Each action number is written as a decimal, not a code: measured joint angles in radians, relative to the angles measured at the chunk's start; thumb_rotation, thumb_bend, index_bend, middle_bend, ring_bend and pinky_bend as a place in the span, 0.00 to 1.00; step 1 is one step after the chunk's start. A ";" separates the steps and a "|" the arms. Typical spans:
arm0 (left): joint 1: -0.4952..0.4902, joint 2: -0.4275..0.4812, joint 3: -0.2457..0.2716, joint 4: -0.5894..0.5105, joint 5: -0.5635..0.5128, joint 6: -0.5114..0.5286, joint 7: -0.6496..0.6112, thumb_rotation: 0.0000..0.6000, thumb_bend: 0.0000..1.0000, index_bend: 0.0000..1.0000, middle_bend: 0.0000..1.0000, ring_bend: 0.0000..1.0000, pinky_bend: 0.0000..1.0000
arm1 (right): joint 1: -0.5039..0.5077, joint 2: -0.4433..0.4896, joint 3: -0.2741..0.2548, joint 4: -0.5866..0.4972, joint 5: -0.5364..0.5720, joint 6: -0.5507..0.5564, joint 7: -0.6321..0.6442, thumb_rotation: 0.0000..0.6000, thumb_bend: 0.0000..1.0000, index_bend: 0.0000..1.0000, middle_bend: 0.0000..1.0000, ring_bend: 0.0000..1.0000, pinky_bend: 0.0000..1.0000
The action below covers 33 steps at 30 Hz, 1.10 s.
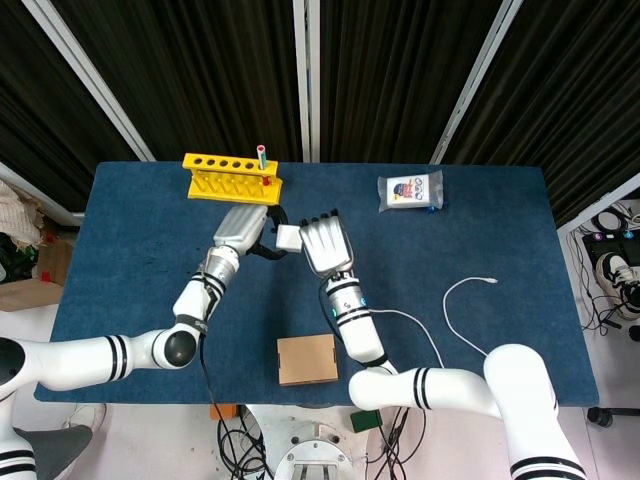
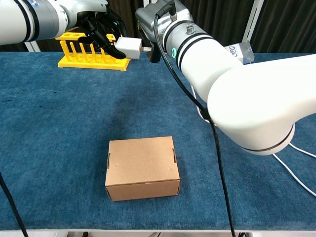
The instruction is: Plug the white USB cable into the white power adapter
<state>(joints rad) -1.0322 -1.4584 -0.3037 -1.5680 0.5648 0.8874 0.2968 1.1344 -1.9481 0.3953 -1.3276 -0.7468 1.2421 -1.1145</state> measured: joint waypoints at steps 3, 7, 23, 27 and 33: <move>-0.003 0.000 0.003 0.000 -0.005 0.004 0.009 1.00 0.33 0.68 0.57 0.71 0.91 | 0.001 -0.003 0.004 0.001 0.005 0.001 0.002 1.00 0.83 0.63 0.62 0.53 0.50; -0.008 -0.003 0.008 0.001 -0.011 0.010 0.021 1.00 0.33 0.68 0.57 0.71 0.91 | 0.003 -0.004 0.010 0.000 0.012 0.001 0.006 1.00 0.83 0.63 0.62 0.53 0.50; -0.024 -0.015 0.021 0.011 -0.023 0.020 0.061 1.00 0.33 0.68 0.57 0.71 0.91 | 0.015 -0.011 0.013 0.007 0.032 0.000 -0.004 1.00 0.83 0.63 0.62 0.53 0.50; -0.027 -0.017 0.020 0.011 -0.028 0.022 0.066 1.00 0.33 0.68 0.57 0.71 0.91 | 0.018 -0.014 0.015 0.009 0.035 0.002 -0.006 1.00 0.83 0.63 0.62 0.53 0.50; -0.032 -0.021 0.018 0.008 -0.037 0.027 0.075 1.00 0.33 0.68 0.57 0.71 0.91 | 0.021 -0.019 0.018 0.013 0.038 0.003 -0.003 1.00 0.83 0.63 0.62 0.53 0.50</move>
<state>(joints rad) -1.0638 -1.4795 -0.2853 -1.5596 0.5275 0.9143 0.3720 1.1557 -1.9668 0.4133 -1.3149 -0.7089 1.2454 -1.1173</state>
